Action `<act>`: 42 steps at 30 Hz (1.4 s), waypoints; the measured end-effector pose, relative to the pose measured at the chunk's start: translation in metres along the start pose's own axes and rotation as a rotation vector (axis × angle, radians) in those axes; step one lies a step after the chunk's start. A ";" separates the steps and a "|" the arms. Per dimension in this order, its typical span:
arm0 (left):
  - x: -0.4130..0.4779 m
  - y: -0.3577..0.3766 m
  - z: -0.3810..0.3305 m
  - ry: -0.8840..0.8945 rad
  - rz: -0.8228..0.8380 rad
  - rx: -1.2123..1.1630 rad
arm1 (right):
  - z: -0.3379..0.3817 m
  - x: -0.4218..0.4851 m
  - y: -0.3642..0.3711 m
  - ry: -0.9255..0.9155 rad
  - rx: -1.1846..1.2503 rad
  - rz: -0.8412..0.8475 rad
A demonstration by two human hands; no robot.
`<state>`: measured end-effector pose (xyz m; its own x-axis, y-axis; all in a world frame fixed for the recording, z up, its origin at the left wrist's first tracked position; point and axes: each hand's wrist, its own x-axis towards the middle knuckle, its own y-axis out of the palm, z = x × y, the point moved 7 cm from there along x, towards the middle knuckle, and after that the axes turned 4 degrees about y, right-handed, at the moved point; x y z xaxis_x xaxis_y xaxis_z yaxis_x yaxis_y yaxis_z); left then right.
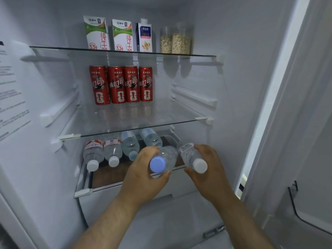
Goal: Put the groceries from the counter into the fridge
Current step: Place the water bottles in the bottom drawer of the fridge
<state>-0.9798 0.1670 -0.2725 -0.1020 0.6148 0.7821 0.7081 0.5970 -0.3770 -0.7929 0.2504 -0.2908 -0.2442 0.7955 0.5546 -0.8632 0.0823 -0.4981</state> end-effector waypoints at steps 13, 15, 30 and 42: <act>0.002 0.014 -0.012 0.155 -0.079 0.076 | -0.019 -0.007 -0.001 0.193 0.145 -0.016; 0.003 0.019 -0.009 0.177 -0.050 0.110 | -0.019 -0.004 0.001 0.200 0.146 -0.002; -0.011 0.056 0.049 -0.057 0.268 0.242 | -0.036 -0.004 0.025 0.354 0.188 0.175; 0.000 0.067 0.048 -0.136 0.495 0.352 | -0.045 0.017 0.034 0.330 0.011 0.275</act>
<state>-0.9659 0.2311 -0.3216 0.0749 0.9085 0.4110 0.4242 0.3440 -0.8377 -0.8065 0.2935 -0.3286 -0.3131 0.9365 0.1576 -0.7908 -0.1653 -0.5893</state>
